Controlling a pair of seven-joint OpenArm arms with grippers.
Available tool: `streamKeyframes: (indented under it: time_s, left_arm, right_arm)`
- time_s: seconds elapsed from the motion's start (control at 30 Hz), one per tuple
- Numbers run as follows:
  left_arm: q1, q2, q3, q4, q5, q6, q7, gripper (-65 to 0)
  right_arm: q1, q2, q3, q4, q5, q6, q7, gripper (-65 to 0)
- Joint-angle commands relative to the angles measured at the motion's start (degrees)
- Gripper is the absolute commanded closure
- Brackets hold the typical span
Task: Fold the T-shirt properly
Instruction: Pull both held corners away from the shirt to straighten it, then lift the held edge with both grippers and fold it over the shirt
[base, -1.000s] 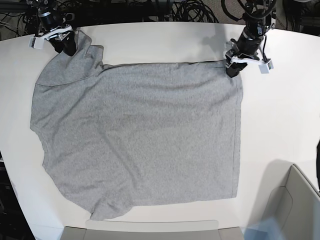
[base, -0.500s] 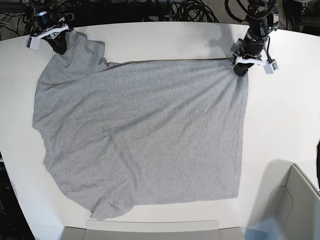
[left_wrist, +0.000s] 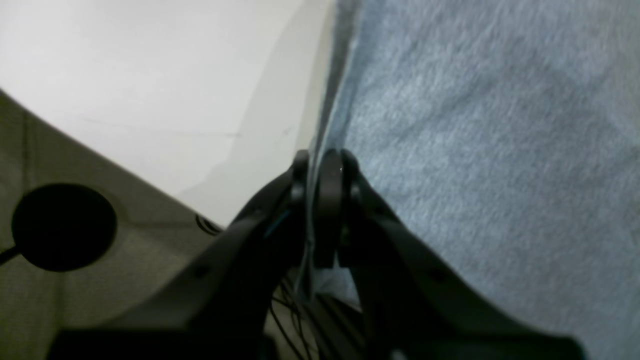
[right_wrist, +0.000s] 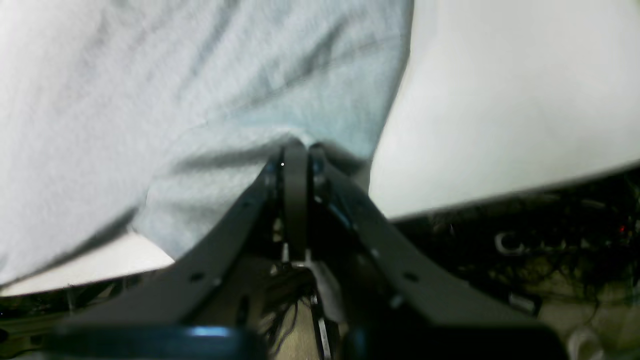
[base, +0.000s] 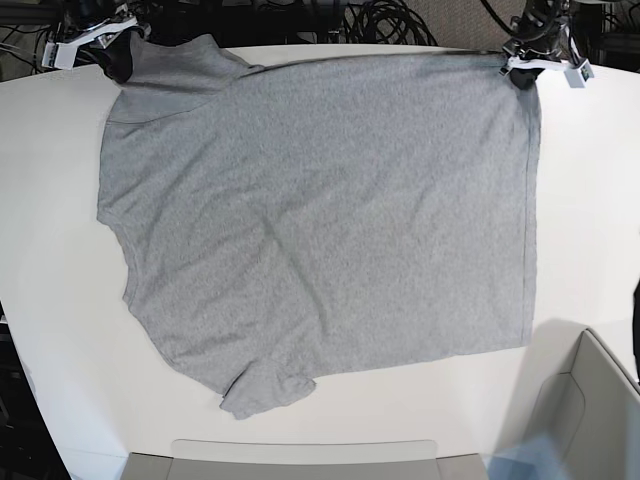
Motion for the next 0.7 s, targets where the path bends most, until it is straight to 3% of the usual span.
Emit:
streamKeyframes:
  time_s: [0.0, 0.13, 0.53, 0.67]
  left_arm:
    - [0.02, -0.52, -0.91, 1.77, -0.19, -0.25, -0.99, 0.0]
    - [-1.13, -0.52, -1.26, 4.76, -0.19, -0.16, 2.09, 0.0]
    - [-13.52, -0.43, -1.35, 5.46, -0.19, 0.28, 13.08, 0.0]
    - [-18.0, -0.43, -1.52, 5.46, 0.08, 0.28, 16.07, 0.0]
  right_arm:
    - [-0.05, 0.76, 0.66, 2.34, 0.32, 0.53, 1.57, 0.0]
    - [2.85, 1.02, 0.66, 5.51, 0.32, 0.35, -0.72, 0.0]
    - [21.05, 1.72, 6.63, 7.18, 0.24, 0.53, -23.14, 0.0]
    - [27.82, 1.55, 6.46, 7.09, -3.9, 0.53, -28.06, 0.0]
